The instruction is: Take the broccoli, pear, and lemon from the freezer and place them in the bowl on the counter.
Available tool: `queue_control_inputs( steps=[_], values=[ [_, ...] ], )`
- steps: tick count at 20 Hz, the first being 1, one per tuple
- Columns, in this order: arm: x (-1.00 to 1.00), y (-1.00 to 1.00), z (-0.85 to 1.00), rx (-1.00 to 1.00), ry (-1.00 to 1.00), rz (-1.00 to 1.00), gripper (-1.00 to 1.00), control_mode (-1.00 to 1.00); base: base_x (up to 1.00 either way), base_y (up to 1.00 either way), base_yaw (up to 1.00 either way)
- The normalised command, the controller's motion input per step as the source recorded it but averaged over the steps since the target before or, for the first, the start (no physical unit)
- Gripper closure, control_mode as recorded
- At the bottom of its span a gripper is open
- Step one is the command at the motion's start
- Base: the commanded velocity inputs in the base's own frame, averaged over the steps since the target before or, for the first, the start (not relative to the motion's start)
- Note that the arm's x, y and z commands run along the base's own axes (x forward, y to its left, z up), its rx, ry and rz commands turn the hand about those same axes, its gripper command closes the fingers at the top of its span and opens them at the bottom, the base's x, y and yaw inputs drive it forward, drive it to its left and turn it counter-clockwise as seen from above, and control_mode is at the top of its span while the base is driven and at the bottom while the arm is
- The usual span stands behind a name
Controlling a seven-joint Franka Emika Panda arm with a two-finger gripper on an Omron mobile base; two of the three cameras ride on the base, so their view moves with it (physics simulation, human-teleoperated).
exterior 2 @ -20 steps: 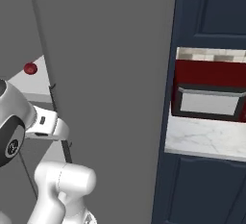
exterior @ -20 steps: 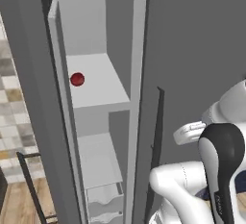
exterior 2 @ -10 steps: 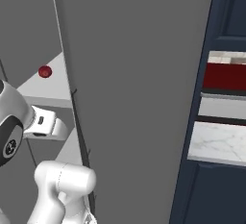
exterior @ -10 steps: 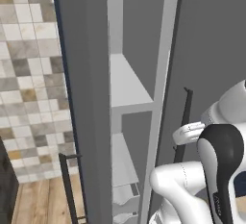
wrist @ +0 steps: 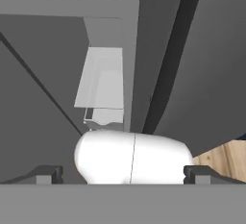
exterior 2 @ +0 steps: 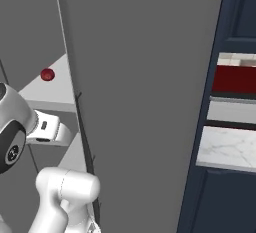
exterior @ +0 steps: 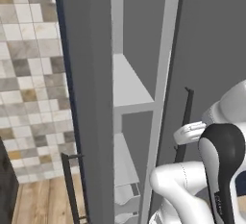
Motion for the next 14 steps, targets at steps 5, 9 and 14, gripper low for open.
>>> queue_control_inputs(
  steps=[5,9,14],
  values=[
    [0.00,0.00,0.00,0.00,0.00,0.00,-1.00,1.00,0.02,0.64,0.07],
    [0.00,0.00,0.00,0.00,0.00,0.00,-1.00,1.00,0.05,0.54,0.07],
    [0.00,0.00,0.00,0.00,0.00,0.00,-1.00,1.00,0.00,0.12,0.02]
  ],
)
